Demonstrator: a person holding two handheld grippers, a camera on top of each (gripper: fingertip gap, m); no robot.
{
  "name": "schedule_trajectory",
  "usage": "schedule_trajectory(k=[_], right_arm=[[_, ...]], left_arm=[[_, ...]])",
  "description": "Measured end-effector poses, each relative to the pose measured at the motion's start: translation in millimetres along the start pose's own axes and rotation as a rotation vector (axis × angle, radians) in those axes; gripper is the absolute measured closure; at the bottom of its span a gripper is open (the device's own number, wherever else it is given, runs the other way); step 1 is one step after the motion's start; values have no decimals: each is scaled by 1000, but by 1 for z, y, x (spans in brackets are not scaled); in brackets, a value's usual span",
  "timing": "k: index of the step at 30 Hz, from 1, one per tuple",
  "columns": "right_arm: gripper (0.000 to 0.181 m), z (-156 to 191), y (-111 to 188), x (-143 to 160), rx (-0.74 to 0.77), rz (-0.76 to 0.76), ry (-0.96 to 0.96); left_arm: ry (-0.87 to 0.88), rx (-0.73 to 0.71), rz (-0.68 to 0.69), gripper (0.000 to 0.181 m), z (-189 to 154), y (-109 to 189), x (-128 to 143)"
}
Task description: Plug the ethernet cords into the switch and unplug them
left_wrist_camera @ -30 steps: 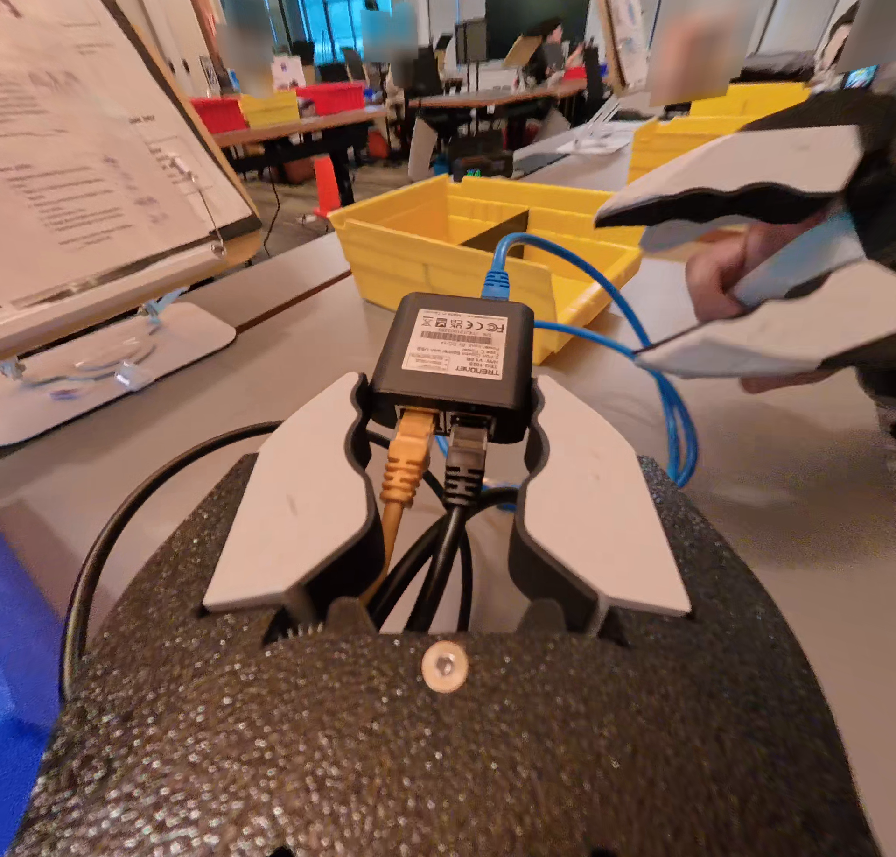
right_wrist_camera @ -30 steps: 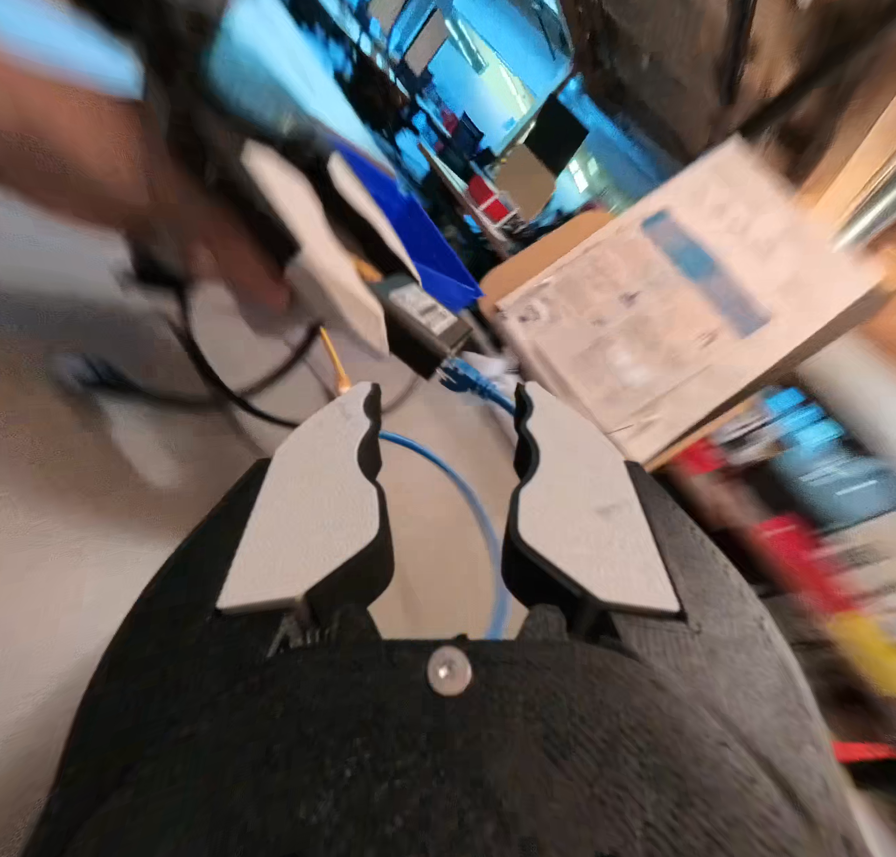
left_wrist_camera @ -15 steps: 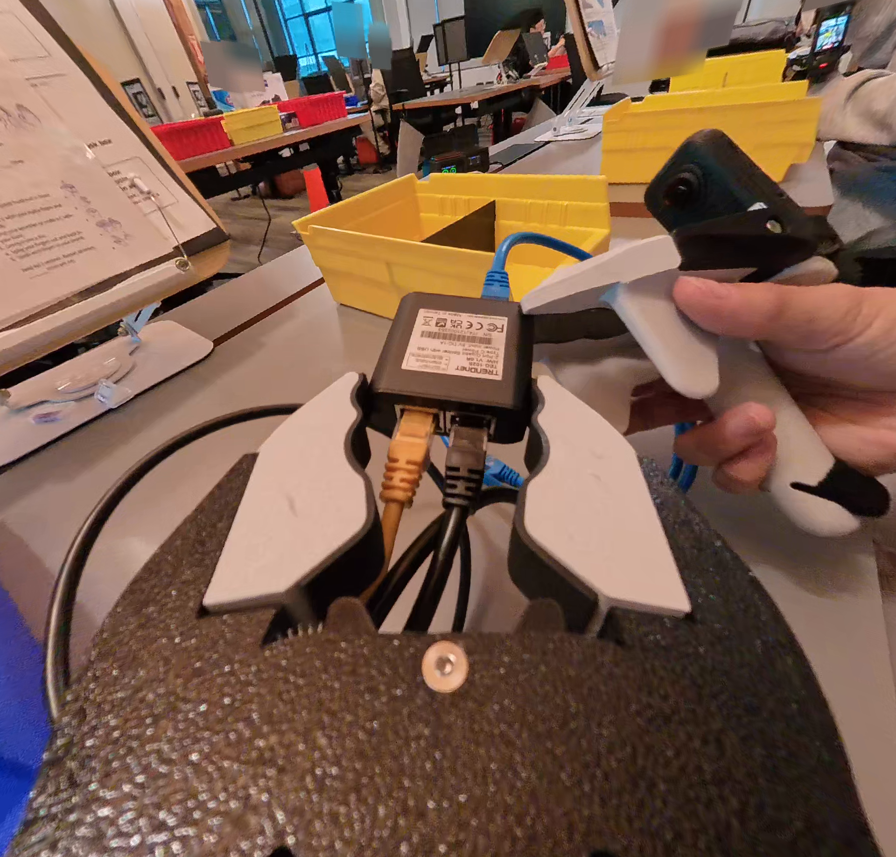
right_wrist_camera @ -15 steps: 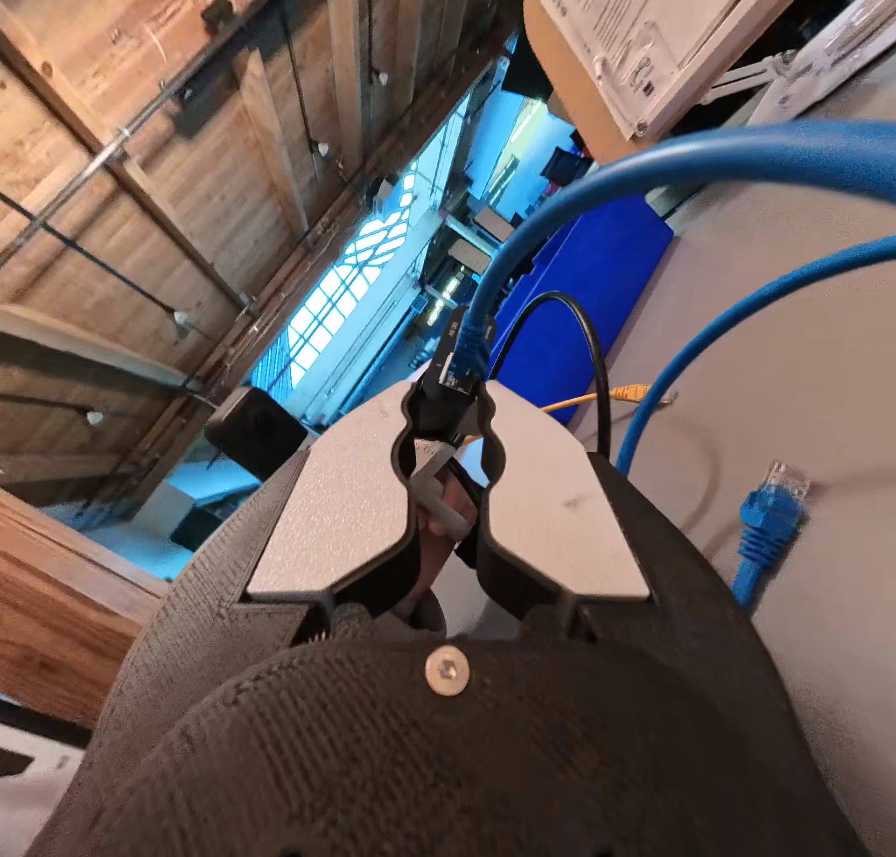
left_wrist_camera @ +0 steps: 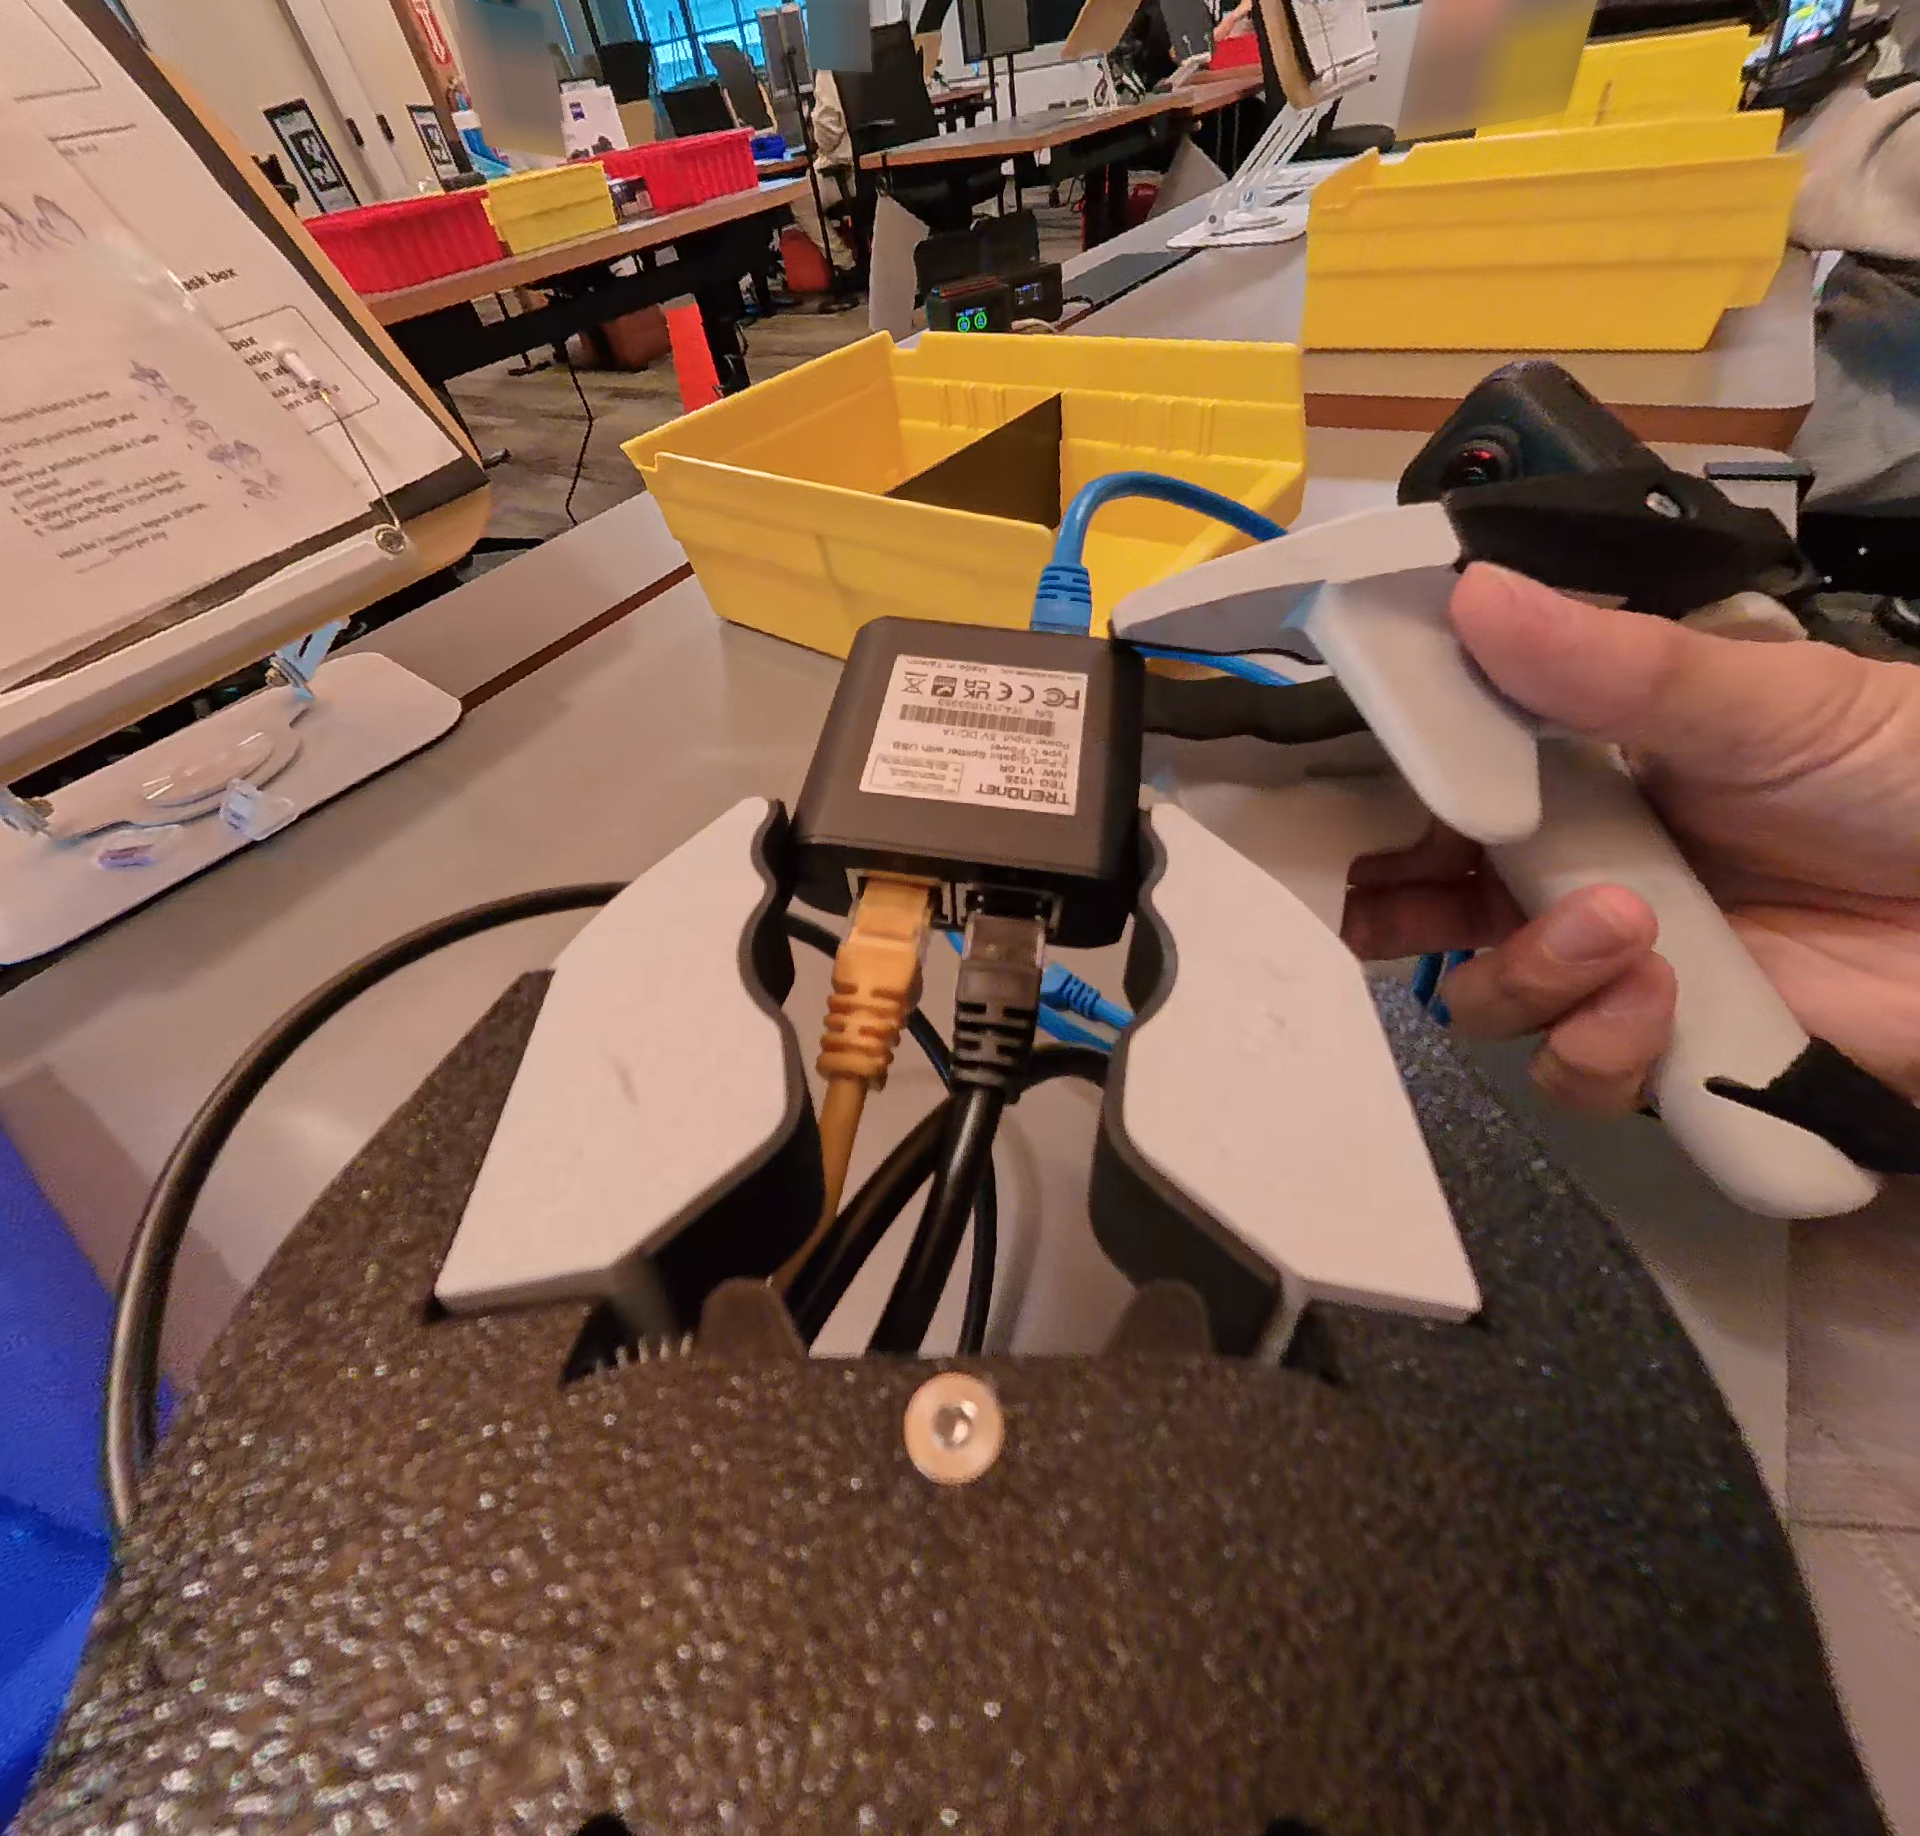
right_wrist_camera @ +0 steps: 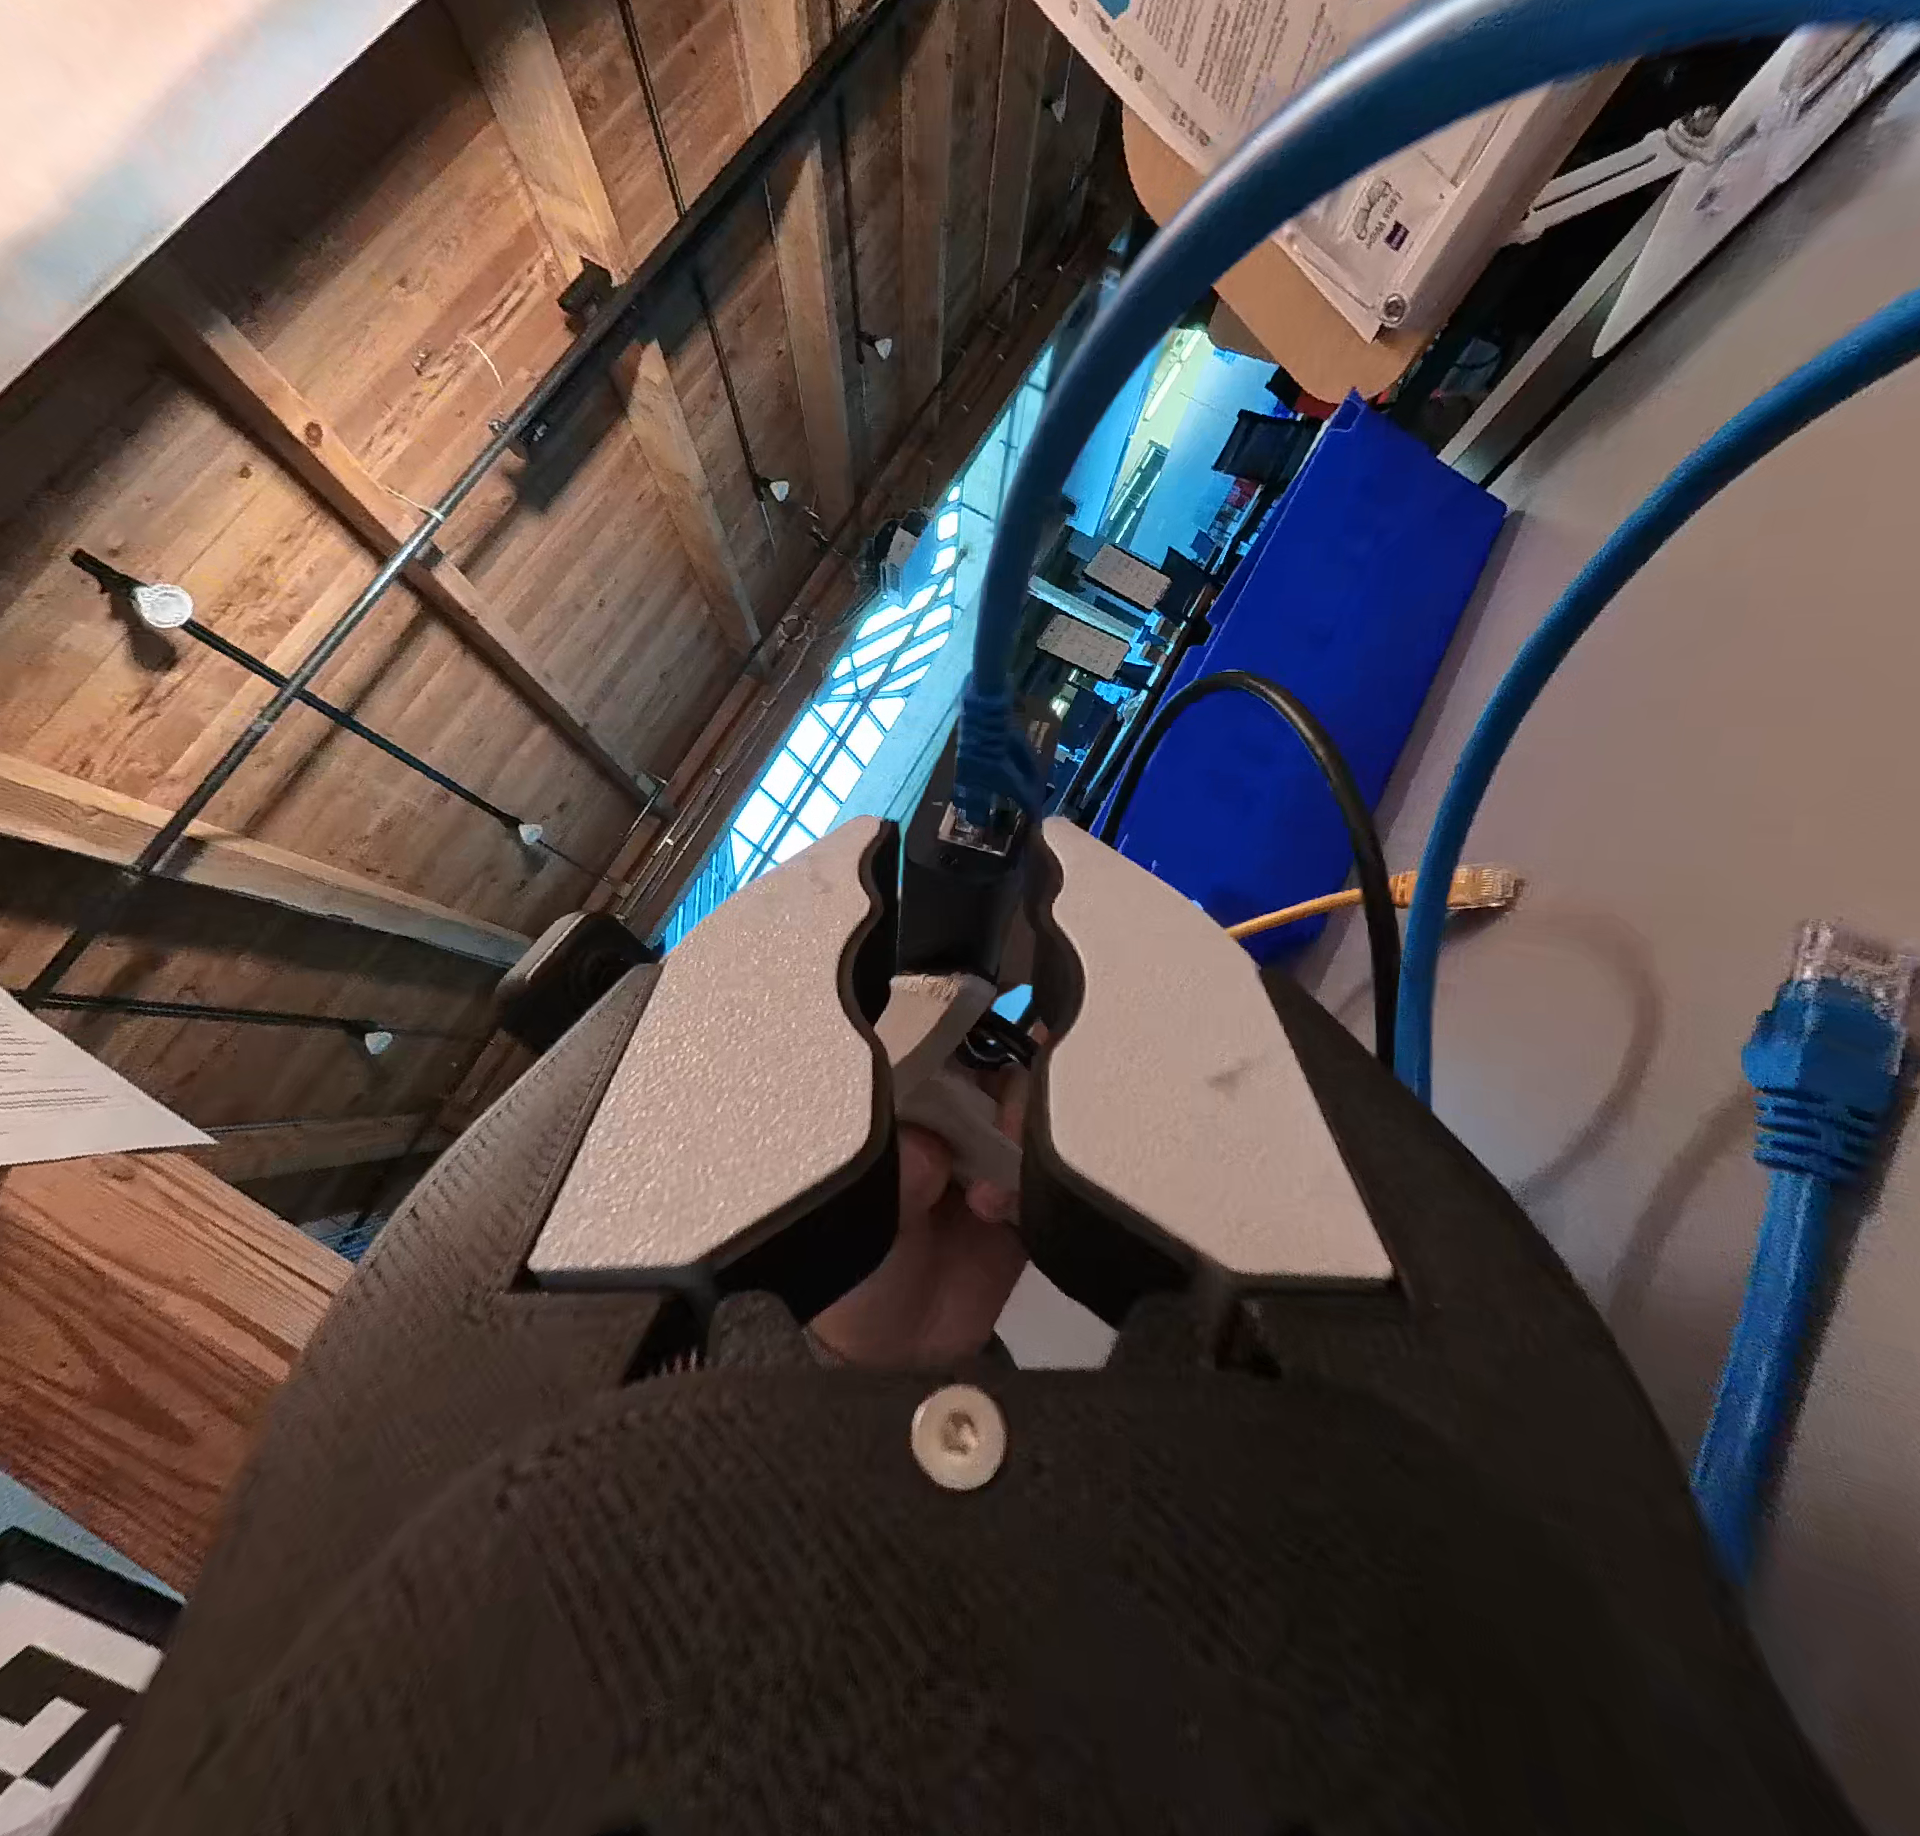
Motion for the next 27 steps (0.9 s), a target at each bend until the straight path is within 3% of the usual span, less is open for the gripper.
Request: schedule_trajectory(k=[8,12,16,20,27], right_arm=[[149,3,-2,2,-11,11,-6],[154,6,6,-11,24,-64,26],[143,13,3,-13,40,35,60],[163,21,6,-5,64,33,104],[166,25,18,-4,12,15,92]], left_arm=[[-28,-57,35,120,-3,4,-3],[-20,-95,47,120,-3,9,-7],[1,-72,12,120,-11,13,-11],[-5,-86,-7,120,-23,15,-13],[-35,-82,-25,120,-38,13,-18]])
Point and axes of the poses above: each gripper's, where its closed fingertips meet, y back along the fingers, x out of its underside, z = x × y across the jaws, the point moved 10 cm from there along y, back along the fingers, and after that the axes turned 1 degree about x, right-handed, at the moved point
